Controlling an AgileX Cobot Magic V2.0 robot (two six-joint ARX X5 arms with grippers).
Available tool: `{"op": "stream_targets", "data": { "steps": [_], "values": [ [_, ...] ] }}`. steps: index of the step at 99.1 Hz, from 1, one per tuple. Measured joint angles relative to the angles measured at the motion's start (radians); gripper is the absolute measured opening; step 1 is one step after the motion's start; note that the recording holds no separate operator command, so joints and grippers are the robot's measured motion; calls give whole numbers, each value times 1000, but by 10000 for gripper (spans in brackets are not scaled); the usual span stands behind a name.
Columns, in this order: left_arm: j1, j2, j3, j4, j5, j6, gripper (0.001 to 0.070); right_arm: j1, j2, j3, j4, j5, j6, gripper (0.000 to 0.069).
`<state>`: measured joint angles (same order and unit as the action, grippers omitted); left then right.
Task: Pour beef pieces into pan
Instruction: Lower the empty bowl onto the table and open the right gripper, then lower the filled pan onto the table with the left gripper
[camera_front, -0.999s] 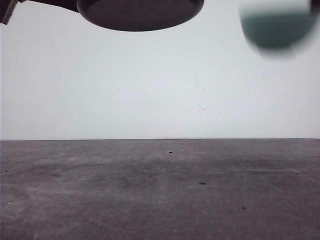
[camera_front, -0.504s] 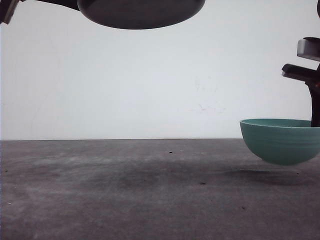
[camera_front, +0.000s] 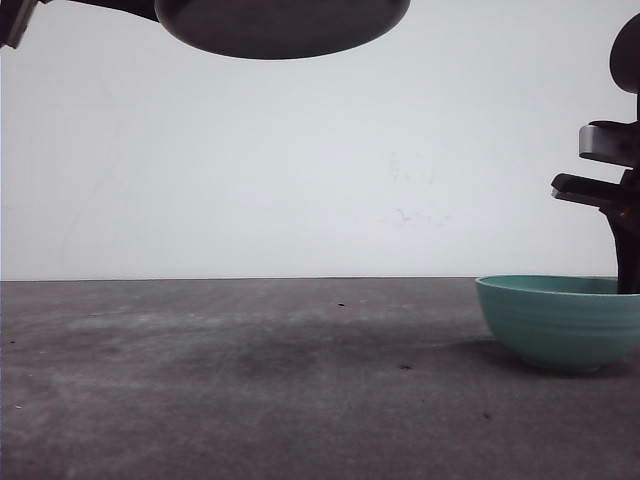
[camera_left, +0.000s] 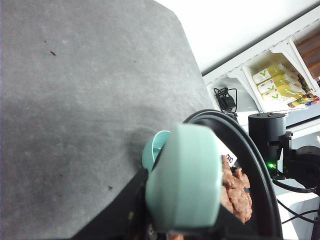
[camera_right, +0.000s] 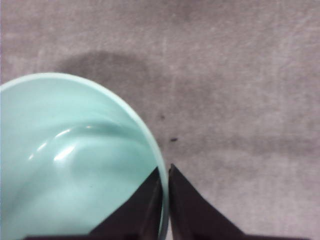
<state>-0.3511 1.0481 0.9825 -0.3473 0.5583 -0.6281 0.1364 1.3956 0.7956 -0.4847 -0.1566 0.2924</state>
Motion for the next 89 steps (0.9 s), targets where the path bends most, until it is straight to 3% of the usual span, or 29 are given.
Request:
{"op": "stream_targets", "data": {
  "steps": [8, 19, 27, 38, 48, 54, 58, 66, 71, 78, 89],
  "values": [
    [0, 0, 0, 0, 0, 0, 55, 2, 0, 0, 4, -2, 0, 119],
    [0, 0, 0, 0, -2, 0, 55, 2, 0, 0, 3, -8, 0, 330],
    [0, 0, 0, 0, -6, 0, 55, 2, -7, 2, 2, -23, 0, 444],
    [0, 0, 0, -1, -42, 8, 55, 2, -64, 39, -32, -25, 0, 531],
    [0, 16, 0, 0, -82, 12, 55, 2, -146, 135, -82, -25, 0, 552],
    [0, 42, 0, 2, -91, 15, 55, 2, -201, 209, -125, -26, -1, 519],
    [0, 66, 0, 3, -92, 20, 55, 3, -237, 261, -163, -28, -3, 436],
    [0, 123, 0, 8, -92, 34, 55, 17, -310, 364, -238, -47, -26, 187],
    [0, 161, 0, 9, -92, 37, 55, 35, -355, 414, -260, -53, -36, 95],
    [0, 222, 0, 33, -93, 42, 55, 68, -418, 473, -275, -58, -46, 40],
    [-5, 304, 0, 106, -100, 68, 55, 109, -524, 506, -288, -60, -52, 16]
  ]
}}
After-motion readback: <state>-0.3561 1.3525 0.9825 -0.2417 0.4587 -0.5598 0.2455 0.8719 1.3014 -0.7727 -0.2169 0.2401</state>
